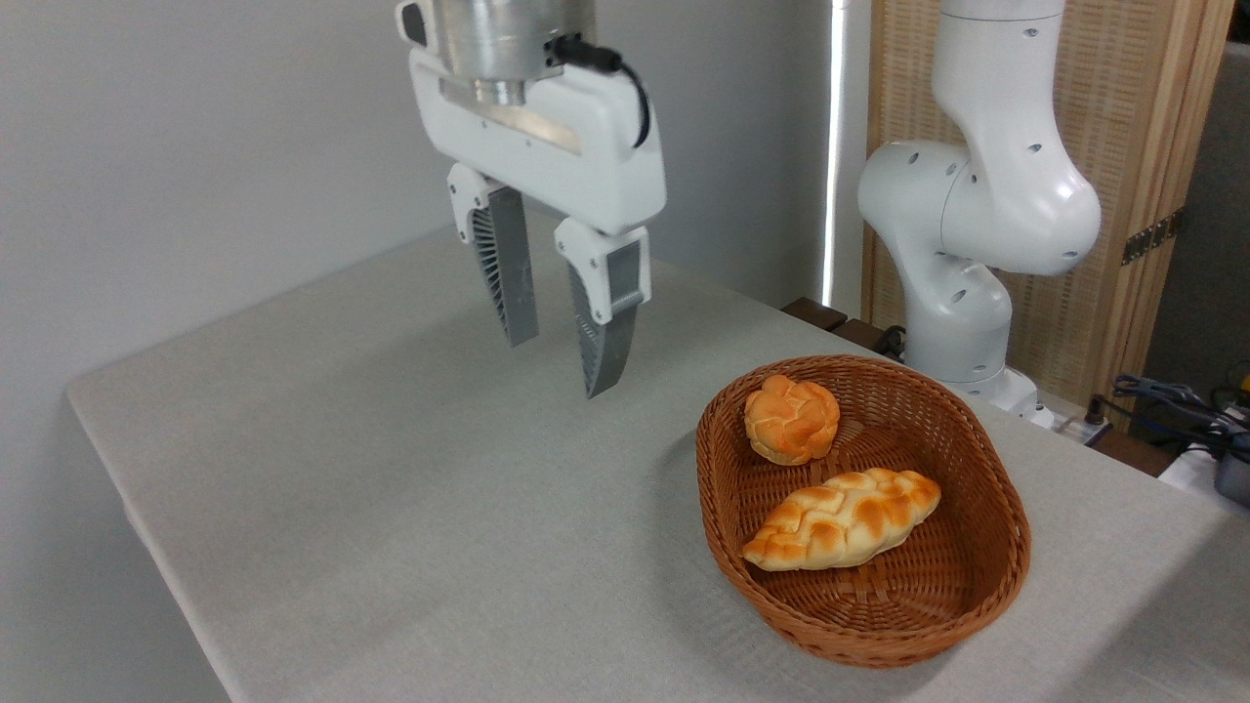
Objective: Put bread into the basket
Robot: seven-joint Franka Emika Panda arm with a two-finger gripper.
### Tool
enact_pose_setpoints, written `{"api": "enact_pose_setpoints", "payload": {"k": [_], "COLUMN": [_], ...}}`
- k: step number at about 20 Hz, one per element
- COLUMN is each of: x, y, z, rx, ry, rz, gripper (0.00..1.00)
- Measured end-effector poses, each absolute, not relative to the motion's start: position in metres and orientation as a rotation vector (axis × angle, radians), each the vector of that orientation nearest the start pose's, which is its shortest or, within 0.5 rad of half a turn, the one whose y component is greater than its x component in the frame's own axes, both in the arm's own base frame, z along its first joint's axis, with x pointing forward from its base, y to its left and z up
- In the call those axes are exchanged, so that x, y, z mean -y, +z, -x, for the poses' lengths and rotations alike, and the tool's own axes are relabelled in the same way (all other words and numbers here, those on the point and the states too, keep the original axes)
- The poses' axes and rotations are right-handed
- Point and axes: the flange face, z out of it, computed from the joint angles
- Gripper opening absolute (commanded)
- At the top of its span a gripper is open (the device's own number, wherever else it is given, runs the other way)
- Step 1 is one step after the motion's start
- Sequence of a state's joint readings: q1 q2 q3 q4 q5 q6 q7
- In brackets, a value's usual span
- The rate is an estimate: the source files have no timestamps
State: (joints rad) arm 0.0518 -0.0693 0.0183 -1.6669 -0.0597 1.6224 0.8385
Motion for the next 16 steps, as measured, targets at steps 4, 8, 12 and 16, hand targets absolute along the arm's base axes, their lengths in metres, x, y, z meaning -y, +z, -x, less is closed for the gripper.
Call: {"api": "enact_pose_setpoints", "payload": {"k": [4, 8, 12, 16], "x": [-0.012, -0.002, -0.003, 0.0], "y": [0.614, 0.612, 0.612, 0.61], "z": [-0.542, -0.543, -0.543, -0.544], "rx": [-1.228, -1.254, -1.252, -1.262], "ry": [-0.057, -0.048, -0.039, -0.011], "rz": [2.943, 2.934, 2.925, 2.898], "gripper": [1.0, 1.0, 1.0, 1.0]}}
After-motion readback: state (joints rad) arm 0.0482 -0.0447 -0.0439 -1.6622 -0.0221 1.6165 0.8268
